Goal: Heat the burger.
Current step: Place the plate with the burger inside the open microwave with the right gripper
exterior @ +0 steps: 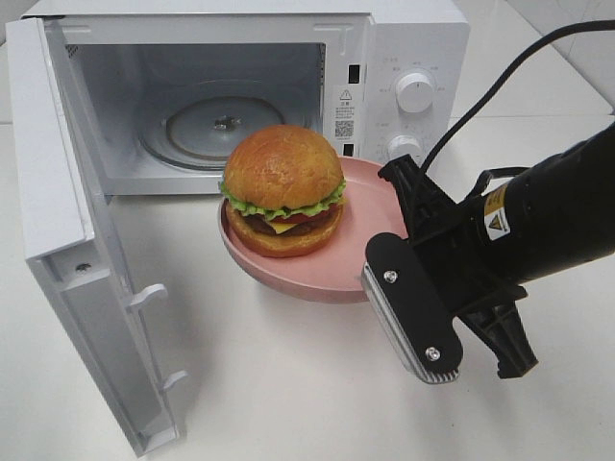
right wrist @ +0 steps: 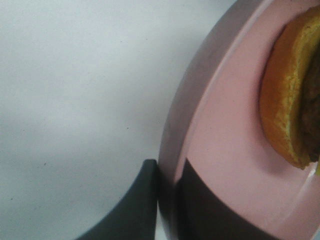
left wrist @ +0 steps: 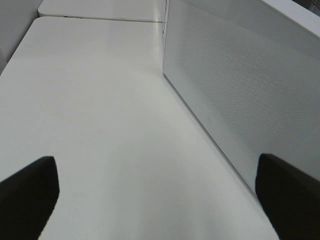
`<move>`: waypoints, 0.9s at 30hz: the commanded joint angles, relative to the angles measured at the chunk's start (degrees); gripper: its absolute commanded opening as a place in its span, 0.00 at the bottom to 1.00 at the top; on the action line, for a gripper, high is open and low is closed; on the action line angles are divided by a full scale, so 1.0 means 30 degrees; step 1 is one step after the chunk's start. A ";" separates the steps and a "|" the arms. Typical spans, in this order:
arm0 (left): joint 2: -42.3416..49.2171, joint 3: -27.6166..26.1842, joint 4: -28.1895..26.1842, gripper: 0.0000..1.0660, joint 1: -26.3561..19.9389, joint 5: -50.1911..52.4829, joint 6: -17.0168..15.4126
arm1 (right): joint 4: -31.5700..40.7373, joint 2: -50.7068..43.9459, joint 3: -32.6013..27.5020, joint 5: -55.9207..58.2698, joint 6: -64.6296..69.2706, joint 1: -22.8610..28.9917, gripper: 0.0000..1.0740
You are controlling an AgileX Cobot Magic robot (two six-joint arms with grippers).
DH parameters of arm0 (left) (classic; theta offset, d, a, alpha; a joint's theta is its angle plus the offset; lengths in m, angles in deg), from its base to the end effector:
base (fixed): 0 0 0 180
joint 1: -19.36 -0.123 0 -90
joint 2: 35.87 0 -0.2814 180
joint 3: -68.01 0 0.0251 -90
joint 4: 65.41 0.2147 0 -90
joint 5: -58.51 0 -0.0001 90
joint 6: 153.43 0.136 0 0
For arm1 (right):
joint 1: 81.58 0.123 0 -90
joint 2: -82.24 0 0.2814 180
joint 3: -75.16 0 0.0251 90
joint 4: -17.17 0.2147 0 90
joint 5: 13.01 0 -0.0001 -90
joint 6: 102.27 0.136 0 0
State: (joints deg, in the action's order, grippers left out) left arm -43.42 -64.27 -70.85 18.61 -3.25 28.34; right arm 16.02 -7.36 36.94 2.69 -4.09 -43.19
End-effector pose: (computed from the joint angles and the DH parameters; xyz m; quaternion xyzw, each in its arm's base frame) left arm 0.0041 -0.0113 0.2415 0.0103 0.8518 -0.0359 0.5226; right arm 0.2079 0.1638 0.1795 -0.8294 0.4672 -0.1185 0.2826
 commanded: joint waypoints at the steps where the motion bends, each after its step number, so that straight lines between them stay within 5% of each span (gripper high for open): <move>1: 0.0306 -0.0019 0.0000 0.94 0.0038 0.0210 -0.0095 | 0.0936 -0.0095 0.0325 -0.1814 -0.1681 -0.0363 0.00; 27: 0.0306 -0.0019 0.0000 0.94 0.0038 0.0210 -0.0095 | 0.0516 0.2464 0.2273 -0.3896 -0.0477 -0.0363 0.00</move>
State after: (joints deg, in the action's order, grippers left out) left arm -43.42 -64.27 -70.85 18.61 -3.25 28.34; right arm 17.17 0.49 42.62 -4.70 -6.15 -44.05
